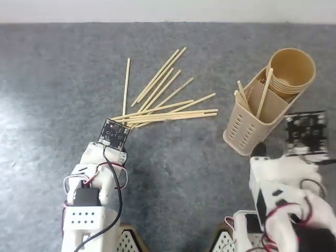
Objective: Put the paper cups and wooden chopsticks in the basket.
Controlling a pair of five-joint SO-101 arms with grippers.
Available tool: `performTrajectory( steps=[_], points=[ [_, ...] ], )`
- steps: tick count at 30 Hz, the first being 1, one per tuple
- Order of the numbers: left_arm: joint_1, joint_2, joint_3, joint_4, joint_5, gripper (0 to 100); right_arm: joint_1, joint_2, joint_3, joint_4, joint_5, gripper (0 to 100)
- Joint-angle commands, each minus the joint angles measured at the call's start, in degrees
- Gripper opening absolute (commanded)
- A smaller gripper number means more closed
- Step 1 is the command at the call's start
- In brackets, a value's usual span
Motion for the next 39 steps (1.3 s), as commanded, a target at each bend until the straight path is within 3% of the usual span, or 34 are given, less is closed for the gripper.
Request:
performTrajectory(
  steps=[1, 4, 10, 14, 20, 29, 33, 36, 39],
  points=[
    [-0.1, -0.4, -0.3, -0.8, 0.3, 10, -0.1, -4.2, 8.4, -0.4, 2.5, 19.4],
    [-0.1, -0.4, -0.3, -0.8, 0.3, 10, -0.2, -7.3, 11.8, -2.2, 2.7, 19.4],
    [-0.1, -0.4, -0.3, -0.8, 0.5, 10, -0.1, -8.7, 24.1, -7.8, 13.3, 19.4],
    [-0.1, -0.4, -0.3, -0.8, 0.6, 10, -0.1, -8.6, 26.5, -11.5, 15.5, 19.4],
    [-0.1, -0.4, -0.3, -0.7, 0.7, 10, 0.0, -8.0, 40.4, -24.1, 14.8, 19.4],
    [0.2, -0.4, -0.3, -0.7, 0.7, 11, 6.2, -13.7, 54.6, -34.8, 2.4, 19.3],
    [0.3, -0.4, -0.9, -0.6, 0.7, 17, 6.2, -18.7, 64.1, -38.4, 2.5, 19.3],
    [1.1, 0.0, -5.6, 4.4, -0.9, 19, 6.1, -23.7, 68.7, -39.6, 2.5, 19.3],
    [4.5, 0.1, -14.9, 13.8, -8.9, 20, 6.1, -29.0, 70.6, -38.8, 2.5, 19.3]
  ],
)
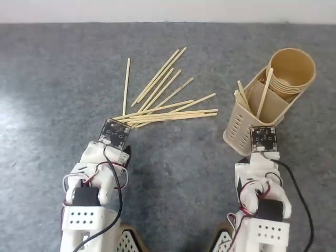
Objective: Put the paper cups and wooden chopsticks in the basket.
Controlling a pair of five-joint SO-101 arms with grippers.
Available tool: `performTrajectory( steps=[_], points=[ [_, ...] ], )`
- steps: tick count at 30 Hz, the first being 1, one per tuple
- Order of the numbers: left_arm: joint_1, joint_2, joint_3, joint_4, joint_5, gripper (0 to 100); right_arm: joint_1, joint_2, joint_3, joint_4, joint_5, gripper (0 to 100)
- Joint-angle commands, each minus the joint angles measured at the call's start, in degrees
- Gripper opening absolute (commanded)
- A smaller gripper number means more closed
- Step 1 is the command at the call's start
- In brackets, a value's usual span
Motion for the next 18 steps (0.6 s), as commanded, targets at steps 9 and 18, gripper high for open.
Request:
performTrajectory(
  steps=[9, 18],
  points=[
    [9.8, 19.3, -35.0, 13.5, -17.8, 20, 0.8, -8.7, 1.8, 1.5, -0.6, 19.3],
    [12.8, 59.7, -67.0, 18.2, -21.3, 20, -0.2, -8.7, 2.2, 1.4, -0.5, 19.3]
  ],
)
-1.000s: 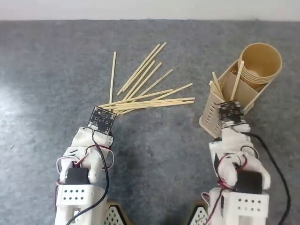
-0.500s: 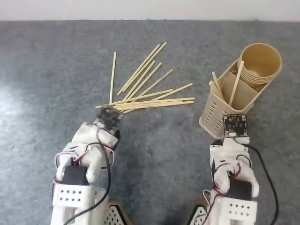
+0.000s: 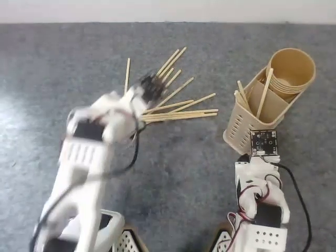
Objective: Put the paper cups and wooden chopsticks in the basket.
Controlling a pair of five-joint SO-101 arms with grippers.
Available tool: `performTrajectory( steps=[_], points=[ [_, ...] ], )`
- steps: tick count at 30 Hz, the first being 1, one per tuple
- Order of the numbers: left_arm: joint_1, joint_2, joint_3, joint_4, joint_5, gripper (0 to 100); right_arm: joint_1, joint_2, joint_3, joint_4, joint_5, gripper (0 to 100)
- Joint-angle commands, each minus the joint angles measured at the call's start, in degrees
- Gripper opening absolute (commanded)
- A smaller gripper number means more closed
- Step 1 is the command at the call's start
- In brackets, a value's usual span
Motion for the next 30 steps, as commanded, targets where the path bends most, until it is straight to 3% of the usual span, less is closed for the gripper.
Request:
performTrajectory(
  steps=[1, 13, 21, 30],
  points=[
    [2.7, 11.3, -12.7, 0.7, -4.7, 20, -0.7, -0.5, -0.1, 0.2, -0.4, 19.3],
    [5.5, 40.8, -28.5, -2.6, -10.2, 20, -1.5, -0.5, 1.1, -1.4, 2.9, 19.3],
    [8.4, 49.7, -33.6, -2.5, -11.6, 20, -1.0, -0.5, 0.9, -0.8, 2.9, 19.3],
    [6.6, 59.9, -43.2, -2.2, -11.4, 20, 2.2, -0.4, 0.7, 0.7, 3.2, 19.3]
  ],
)
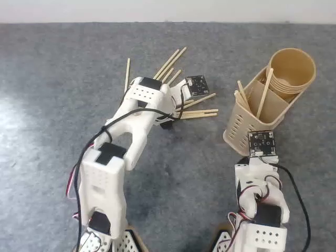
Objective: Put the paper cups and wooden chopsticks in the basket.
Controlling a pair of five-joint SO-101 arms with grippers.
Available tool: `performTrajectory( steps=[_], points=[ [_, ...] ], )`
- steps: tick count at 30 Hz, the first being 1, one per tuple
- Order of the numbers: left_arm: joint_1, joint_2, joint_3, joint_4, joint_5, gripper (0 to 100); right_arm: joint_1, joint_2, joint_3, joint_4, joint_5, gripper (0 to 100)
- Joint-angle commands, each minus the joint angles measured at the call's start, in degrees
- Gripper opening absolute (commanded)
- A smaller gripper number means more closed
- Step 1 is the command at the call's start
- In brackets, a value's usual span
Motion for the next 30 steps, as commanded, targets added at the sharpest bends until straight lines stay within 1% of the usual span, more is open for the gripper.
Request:
performTrajectory(
  steps=[1, 5, 7, 9, 16, 19, 22, 25, 27, 28, 30],
  points=[
    [-1.4, 1.1, -7.1, -0.9, -0.4, 20, 2.2, -0.3, -0.6, 0.3, 2.0, 19.3],
    [-1.8, 2.1, -12.3, 2.7, -0.6, 20, 9.2, -0.3, 0.7, 3.0, 9.1, 19.3],
    [-1.8, 2.2, -12.8, 3.5, -0.6, 20, 13.8, -0.3, 0.7, 3.0, 9.9, 19.3],
    [-2.0, 2.2, -13.0, 3.3, -0.7, 20, 15.9, -0.3, 0.8, 3.0, 10.1, 19.3],
    [-2.0, 4.0, -13.1, 6.2, -1.9, 20, 12.9, -0.3, 1.2, 3.0, 10.1, 19.3],
    [-2.0, 6.2, -13.1, 6.1, -2.1, 20, 13.3, -0.3, 1.2, 3.0, 10.2, 19.3],
    [-1.0, 8.5, -13.1, 6.8, -4.0, 20, 13.3, -0.3, 1.2, 3.0, 10.2, 19.3],
    [-0.5, 10.0, -16.3, 8.8, -3.9, 19, 13.3, -0.3, 1.2, 3.0, 10.2, 19.3],
    [-0.4, 11.6, -18.9, 10.6, -4.0, 17, 13.1, -0.3, 1.2, 3.0, 10.2, 19.3],
    [-0.3, 12.6, -20.4, 11.8, -4.5, 14, 13.1, -0.3, 1.2, 3.0, 10.1, 19.3],
    [0.1, 15.0, -23.3, 14.8, -8.2, 7, 13.1, -0.3, 1.2, 3.0, 10.1, 19.3]
  ],
)
